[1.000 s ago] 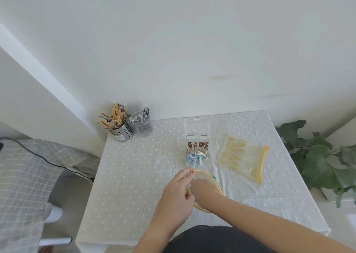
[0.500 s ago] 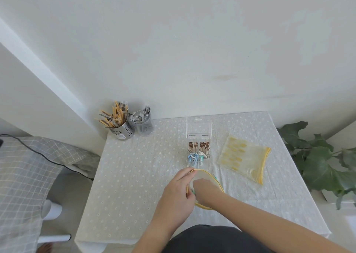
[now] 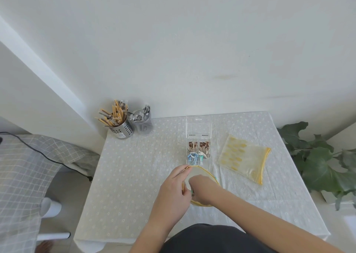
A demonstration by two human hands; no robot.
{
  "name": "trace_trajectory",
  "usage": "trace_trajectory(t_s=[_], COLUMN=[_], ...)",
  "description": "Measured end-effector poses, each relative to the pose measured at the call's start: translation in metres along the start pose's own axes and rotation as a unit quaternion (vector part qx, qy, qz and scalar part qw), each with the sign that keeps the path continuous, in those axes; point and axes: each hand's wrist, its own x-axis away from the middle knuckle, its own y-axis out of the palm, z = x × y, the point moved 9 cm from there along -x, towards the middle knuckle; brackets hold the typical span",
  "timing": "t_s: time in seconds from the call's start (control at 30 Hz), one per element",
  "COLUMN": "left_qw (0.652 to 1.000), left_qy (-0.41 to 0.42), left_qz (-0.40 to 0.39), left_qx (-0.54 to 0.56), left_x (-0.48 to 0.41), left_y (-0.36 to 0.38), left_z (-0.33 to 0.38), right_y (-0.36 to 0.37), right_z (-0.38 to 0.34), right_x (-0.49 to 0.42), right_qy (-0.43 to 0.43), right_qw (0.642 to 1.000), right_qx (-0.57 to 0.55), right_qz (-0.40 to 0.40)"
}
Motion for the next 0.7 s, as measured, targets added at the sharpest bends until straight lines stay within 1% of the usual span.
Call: trace_trajectory(t_s=[0.17,0.23,0.3,0.37,0.4,0.5,0.53,0.57,0.63,0.7], left_qw=[1.000,1.000,1.000,1.000,0.999,0.999,0.999,0.998,0.998,0.997], left_qy=[-0.006,-0.007,-0.008,-0.013,-0.016,-0.023,-0.025,-0.028,-0.036,-0.045], left_qz=[0.004,0.005,0.010,0.020,0.027,0.042,0.045,0.048,0.051,0.055], left_qx=[0.003,0.004,0.003,0.008,0.010,0.006,0.006,0.005,0.002,0.002], left_x=[0.000,0.000,-0.001,-0.001,-0.001,-0.003,-0.003,-0.004,-0.005,-0.005], left_y=[-0.002,-0.003,-0.005,-0.008,-0.010,-0.015,-0.017,-0.018,-0.019,-0.019], left_z=[-0.001,-0.001,-0.001,-0.002,-0.003,-0.007,-0.008,-0.008,-0.010,-0.013], right_y=[-0.024,-0.038,-0.052,-0.061,-0.064,-0.074,-0.077,-0.080,-0.085,-0.088], right_z=[0.003,0.006,0.015,0.027,0.032,0.050,0.056,0.062,0.074,0.086], right_x=[0.017,0.030,0.042,0.053,0.058,0.069,0.072,0.074,0.075,0.073], right_qy=[0.015,0.017,0.028,0.030,0.024,0.007,0.007,0.008,0.008,0.008], right_qw=[0.998,0.991,0.975,0.942,0.918,0.824,0.797,0.778,0.757,0.749], right_qx=[-0.057,-0.118,-0.196,-0.306,-0.369,-0.541,-0.578,-0.601,-0.624,-0.632], right_qz=[0.035,0.066,0.104,0.131,0.141,0.166,0.173,0.181,0.193,0.201])
